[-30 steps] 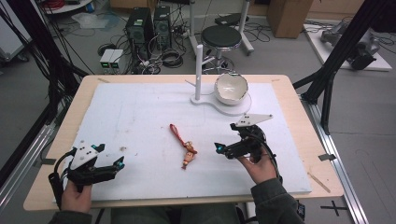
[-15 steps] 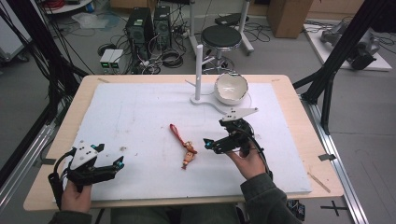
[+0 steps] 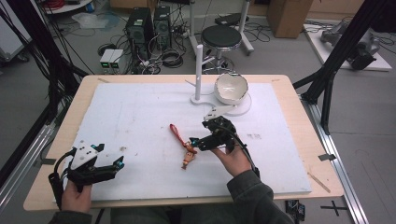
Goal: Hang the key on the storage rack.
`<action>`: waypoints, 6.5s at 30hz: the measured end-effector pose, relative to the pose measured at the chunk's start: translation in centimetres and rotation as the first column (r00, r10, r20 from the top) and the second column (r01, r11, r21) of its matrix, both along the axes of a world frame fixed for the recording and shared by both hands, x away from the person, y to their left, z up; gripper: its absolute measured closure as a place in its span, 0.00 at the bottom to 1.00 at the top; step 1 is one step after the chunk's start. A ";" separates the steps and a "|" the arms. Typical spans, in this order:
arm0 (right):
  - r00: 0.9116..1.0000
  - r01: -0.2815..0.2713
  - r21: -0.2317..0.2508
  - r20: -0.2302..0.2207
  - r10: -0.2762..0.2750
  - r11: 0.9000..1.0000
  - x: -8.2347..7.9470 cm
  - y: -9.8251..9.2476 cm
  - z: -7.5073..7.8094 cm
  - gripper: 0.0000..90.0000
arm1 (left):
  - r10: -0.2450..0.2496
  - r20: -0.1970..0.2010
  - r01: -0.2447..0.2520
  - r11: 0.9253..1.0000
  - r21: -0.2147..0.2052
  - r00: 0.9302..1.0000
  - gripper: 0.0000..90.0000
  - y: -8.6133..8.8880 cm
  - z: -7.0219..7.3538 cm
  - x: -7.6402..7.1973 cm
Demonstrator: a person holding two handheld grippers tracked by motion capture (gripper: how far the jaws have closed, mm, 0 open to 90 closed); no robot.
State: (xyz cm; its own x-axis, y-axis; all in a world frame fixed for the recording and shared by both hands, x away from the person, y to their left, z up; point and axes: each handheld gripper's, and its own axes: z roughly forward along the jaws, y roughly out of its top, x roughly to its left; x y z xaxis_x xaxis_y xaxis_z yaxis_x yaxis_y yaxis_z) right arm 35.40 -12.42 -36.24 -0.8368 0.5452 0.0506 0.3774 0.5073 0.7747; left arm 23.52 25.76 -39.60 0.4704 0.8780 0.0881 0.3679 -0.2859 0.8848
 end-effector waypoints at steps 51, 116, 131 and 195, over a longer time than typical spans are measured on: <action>0.982 -0.032 -0.287 -0.188 -0.023 0.957 4.8 8.6 -5.8 0.63 | 0.000 0.003 0.000 1.000 0.009 1.000 0.23 0.1 -0.1 0.1; 0.978 -0.020 -0.019 -0.208 0.016 1.000 4.5 4.6 -1.4 0.96 | 0.000 0.010 0.000 1.000 0.007 1.000 0.23 0.1 0.0 0.0; 0.987 -0.045 0.046 -0.152 0.052 0.998 3.5 3.4 1.1 0.96 | -0.004 0.012 0.003 1.000 0.007 1.000 0.23 -0.1 0.1 0.0; 0.978 0.200 0.080 0.039 -0.203 0.977 8.2 -2.0 7.6 0.96 | -0.001 0.026 0.001 1.000 0.007 1.000 0.23 0.0 0.1 -0.1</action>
State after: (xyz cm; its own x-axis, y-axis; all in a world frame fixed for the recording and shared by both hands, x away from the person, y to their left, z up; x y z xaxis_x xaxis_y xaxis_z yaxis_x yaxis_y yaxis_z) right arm 43.65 -14.40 -28.61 -0.7125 0.6989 0.0619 0.4287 0.3637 0.8270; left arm 23.45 25.72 -39.46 0.4690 0.8767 0.1066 0.3447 -0.2929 0.8918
